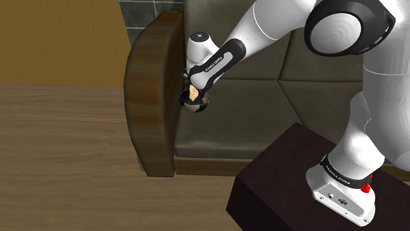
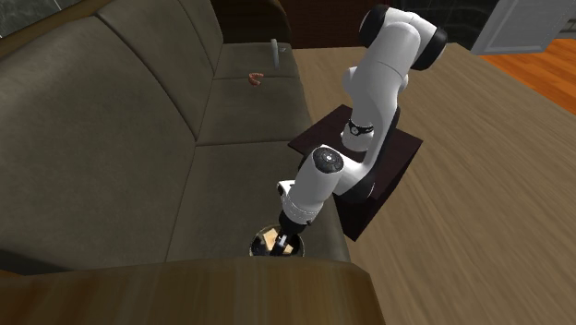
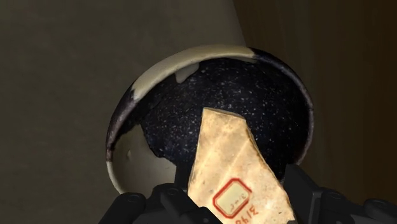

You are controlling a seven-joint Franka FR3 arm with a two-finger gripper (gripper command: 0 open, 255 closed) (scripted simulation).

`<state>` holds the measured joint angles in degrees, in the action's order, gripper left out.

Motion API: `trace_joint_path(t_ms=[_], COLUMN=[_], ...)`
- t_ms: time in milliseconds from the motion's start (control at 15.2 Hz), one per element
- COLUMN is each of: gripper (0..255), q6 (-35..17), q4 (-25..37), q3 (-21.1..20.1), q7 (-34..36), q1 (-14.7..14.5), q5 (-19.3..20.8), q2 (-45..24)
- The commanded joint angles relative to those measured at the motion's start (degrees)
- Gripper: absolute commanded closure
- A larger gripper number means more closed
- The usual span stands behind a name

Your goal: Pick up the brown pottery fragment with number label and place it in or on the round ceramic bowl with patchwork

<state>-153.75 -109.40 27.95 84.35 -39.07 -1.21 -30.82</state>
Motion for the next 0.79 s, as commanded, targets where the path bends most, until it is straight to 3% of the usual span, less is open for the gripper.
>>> trace_joint_path(t_ms=[0, 66, 132, 462, 726], gripper=[255, 255, 0, 0, 0], q6=[0.0, 0.0, 0.0, 0.0, 4.1], q4=[0.0, 0.0, 0.0, 0.0, -2.6], q3=[0.0, 0.0, 0.0, 0.0, 3.0], q7=[0.0, 0.0, 0.0, 0.0, 2.2], q1=[0.0, 0.0, 0.0, 0.0, -4.0], q5=[0.0, 0.0, 0.0, 0.0, 3.3], q2=[0.0, 0.0, 0.0, 0.0, 6.7])
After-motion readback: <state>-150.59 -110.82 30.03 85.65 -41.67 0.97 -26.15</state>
